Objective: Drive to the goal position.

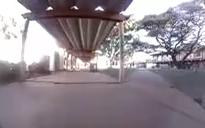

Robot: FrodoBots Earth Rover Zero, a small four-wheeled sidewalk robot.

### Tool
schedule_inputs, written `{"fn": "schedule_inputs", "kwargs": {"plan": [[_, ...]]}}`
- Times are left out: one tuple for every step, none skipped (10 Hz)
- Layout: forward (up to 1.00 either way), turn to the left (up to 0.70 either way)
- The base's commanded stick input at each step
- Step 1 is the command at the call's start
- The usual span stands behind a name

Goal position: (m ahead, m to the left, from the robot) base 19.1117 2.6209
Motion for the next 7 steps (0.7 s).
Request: {"fn": "schedule_inputs", "kwargs": {"plan": [[0.85,0.00],[0.85,0.00],[0.85,0.00],[0.85,0.00],[0.85,0.00],[0.85,0.00],[0.85,0.00]]}}
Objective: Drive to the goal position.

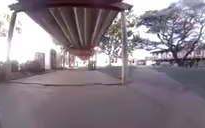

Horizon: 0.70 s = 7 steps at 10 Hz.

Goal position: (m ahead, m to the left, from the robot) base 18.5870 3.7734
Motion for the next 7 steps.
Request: {"fn": "schedule_inputs", "kwargs": {"plan": [[0.85,0.00],[0.85,0.00],[0.85,0.01],[0.85,0.18],[0.85,0.34],[0.85,0.34],[0.85,0.00]]}}
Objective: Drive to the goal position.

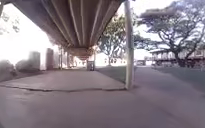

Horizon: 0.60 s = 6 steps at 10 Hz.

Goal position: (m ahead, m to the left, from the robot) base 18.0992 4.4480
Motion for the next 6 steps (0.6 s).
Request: {"fn": "schedule_inputs", "kwargs": {"plan": [[0.85,0.00],[0.85,0.00],[0.85,0.00],[0.85,0.00],[0.85,0.00],[0.85,0.00]]}}
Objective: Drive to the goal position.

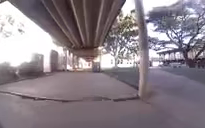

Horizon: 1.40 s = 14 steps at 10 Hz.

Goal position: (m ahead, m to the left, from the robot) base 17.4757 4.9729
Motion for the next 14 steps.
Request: {"fn": "schedule_inputs", "kwargs": {"plan": [[0.48,0.00],[0.05,0.00],[0.00,0.00],[0.00,0.00],[0.00,0.00],[0.00,0.00],[0.00,0.00],[0.00,0.00],[0.00,0.00],[0.00,0.00],[0.00,0.00],[0.09,0.00],[0.33,0.00],[0.43,0.00]]}}
